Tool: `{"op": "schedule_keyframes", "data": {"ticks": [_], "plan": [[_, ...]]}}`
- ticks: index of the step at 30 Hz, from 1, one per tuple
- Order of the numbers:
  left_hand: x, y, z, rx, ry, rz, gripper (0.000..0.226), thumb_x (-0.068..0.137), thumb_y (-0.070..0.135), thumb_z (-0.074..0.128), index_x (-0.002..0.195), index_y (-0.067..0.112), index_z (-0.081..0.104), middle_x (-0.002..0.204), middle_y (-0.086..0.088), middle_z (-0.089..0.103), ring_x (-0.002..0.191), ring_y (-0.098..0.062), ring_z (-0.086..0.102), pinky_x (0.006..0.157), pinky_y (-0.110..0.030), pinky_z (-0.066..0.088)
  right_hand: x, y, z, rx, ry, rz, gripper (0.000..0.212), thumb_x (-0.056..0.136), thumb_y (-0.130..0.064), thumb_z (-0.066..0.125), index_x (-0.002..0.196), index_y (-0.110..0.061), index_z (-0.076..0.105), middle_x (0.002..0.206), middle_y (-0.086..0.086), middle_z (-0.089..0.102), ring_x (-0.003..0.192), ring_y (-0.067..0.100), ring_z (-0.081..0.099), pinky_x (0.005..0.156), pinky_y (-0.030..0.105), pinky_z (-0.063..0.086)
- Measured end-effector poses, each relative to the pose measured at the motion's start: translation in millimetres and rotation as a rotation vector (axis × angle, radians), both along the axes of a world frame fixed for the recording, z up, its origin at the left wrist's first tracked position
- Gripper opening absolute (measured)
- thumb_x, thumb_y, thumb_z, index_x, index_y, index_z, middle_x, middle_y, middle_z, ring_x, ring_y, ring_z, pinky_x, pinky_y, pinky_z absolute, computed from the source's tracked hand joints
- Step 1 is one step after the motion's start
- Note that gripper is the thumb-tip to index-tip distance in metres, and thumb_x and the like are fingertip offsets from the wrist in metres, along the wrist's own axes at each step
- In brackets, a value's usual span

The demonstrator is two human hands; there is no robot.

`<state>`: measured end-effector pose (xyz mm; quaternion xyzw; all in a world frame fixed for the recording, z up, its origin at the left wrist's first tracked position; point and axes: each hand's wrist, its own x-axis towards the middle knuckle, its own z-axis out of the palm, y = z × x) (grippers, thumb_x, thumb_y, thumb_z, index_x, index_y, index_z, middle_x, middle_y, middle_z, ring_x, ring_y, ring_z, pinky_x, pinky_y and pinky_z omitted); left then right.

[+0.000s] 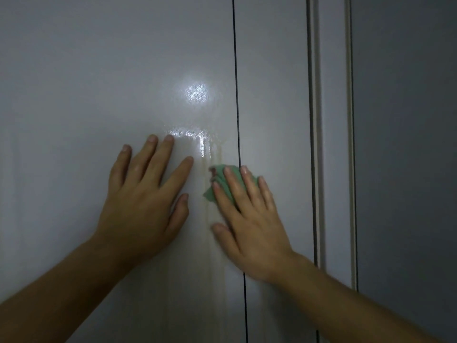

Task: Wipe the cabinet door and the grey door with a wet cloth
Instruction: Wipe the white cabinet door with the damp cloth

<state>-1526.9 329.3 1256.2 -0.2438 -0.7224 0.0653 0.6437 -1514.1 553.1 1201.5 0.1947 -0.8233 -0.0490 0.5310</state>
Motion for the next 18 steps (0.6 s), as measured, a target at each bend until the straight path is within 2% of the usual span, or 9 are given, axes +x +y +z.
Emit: {"op": "schedule_keyframes", "data": {"ticks": [2, 6, 7, 8, 11, 13, 15, 18], "plan": [[0.1, -1.4, -0.2, -0.003, 0.001, -0.005, 0.06, 0.098, 0.04, 0.039, 0.149, 0.011, 0.051, 0.162, -0.024, 0.032, 0.15, -0.044, 0.029, 0.12, -0.06, 0.017, -5.0, 16.0, 19.0, -0.003, 0.036, -0.02, 0.064, 0.107, -0.048, 0.025, 0.163, -0.025, 0.006, 0.171, 0.001, -0.007, 0.156, 0.025, -0.013, 0.126, 0.053, 0.001], [-1.0, -2.6, -1.3, -0.02, -0.013, -0.013, 0.061, 0.099, 0.04, 0.036, 0.152, 0.01, 0.047, 0.164, -0.024, 0.028, 0.152, -0.043, 0.025, 0.122, -0.061, 0.014, -10.9, 33.5, 70.8, -0.413, 0.066, -0.051, 0.066, 0.105, -0.047, 0.018, 0.163, -0.023, -0.001, 0.17, 0.004, -0.013, 0.156, 0.024, -0.017, 0.126, 0.05, -0.008], [-1.6, -2.9, -1.6, -0.023, -0.02, -0.012, 0.062, 0.1, 0.041, 0.036, 0.153, 0.01, 0.046, 0.165, -0.023, 0.026, 0.153, -0.043, 0.023, 0.123, -0.061, 0.013, -10.4, 26.9, 67.9, -0.444, 0.069, -0.054, 0.067, 0.104, -0.048, 0.018, 0.163, -0.022, -0.001, 0.17, 0.005, -0.013, 0.155, 0.025, -0.018, 0.126, 0.05, -0.008], [-2.0, -3.0, -2.2, -0.027, -0.026, -0.01, 0.062, 0.1, 0.041, 0.035, 0.153, 0.01, 0.044, 0.165, -0.023, 0.024, 0.154, -0.043, 0.022, 0.124, -0.061, 0.013, -9.1, 17.7, 57.6, -0.404, 0.077, -0.056, 0.068, 0.104, -0.049, 0.02, 0.163, -0.021, 0.0, 0.17, 0.006, -0.013, 0.156, 0.026, -0.017, 0.126, 0.051, -0.007], [-0.5, -4.7, -3.7, -0.037, -0.049, -0.01, 0.063, 0.1, 0.042, 0.036, 0.154, 0.01, 0.043, 0.166, -0.023, 0.023, 0.154, -0.041, 0.02, 0.124, -0.062, 0.012, -3.6, -1.8, 8.9, -0.072, 0.036, -0.024, 0.068, 0.105, -0.047, 0.03, 0.163, -0.021, 0.005, 0.17, 0.004, -0.009, 0.156, 0.028, -0.013, 0.126, 0.054, -0.001], [3.2, -9.1, -5.3, -0.021, -0.055, -0.001, 0.063, 0.099, 0.042, 0.037, 0.153, 0.009, 0.044, 0.165, -0.025, 0.024, 0.154, -0.042, 0.021, 0.124, -0.062, 0.012, -1.7, 5.7, 6.0, 0.03, 0.024, -0.034, 0.065, 0.106, -0.046, 0.028, 0.163, -0.022, 0.007, 0.171, 0.003, -0.007, 0.157, 0.027, -0.012, 0.126, 0.053, 0.0], [8.1, -17.7, -7.5, 0.027, -0.035, 0.027, 0.062, 0.098, 0.041, 0.039, 0.151, 0.009, 0.047, 0.164, -0.025, 0.027, 0.153, -0.044, 0.023, 0.122, -0.064, 0.011, -4.9, 11.9, 30.5, -0.007, 0.043, -0.048, 0.064, 0.106, -0.046, 0.025, 0.163, -0.023, 0.007, 0.171, 0.003, -0.006, 0.157, 0.025, -0.012, 0.126, 0.05, -0.003], [12.7, -36.6, -8.1, 0.09, -0.014, 0.072, 0.062, 0.097, 0.041, 0.04, 0.149, 0.008, 0.049, 0.163, -0.026, 0.028, 0.152, -0.045, 0.024, 0.12, -0.067, 0.008, -8.5, 6.3, 75.5, -0.245, 0.071, -0.041, 0.066, 0.105, -0.048, 0.02, 0.163, -0.023, 0.002, 0.17, 0.004, -0.01, 0.156, 0.023, -0.016, 0.124, 0.044, -0.014]]}}
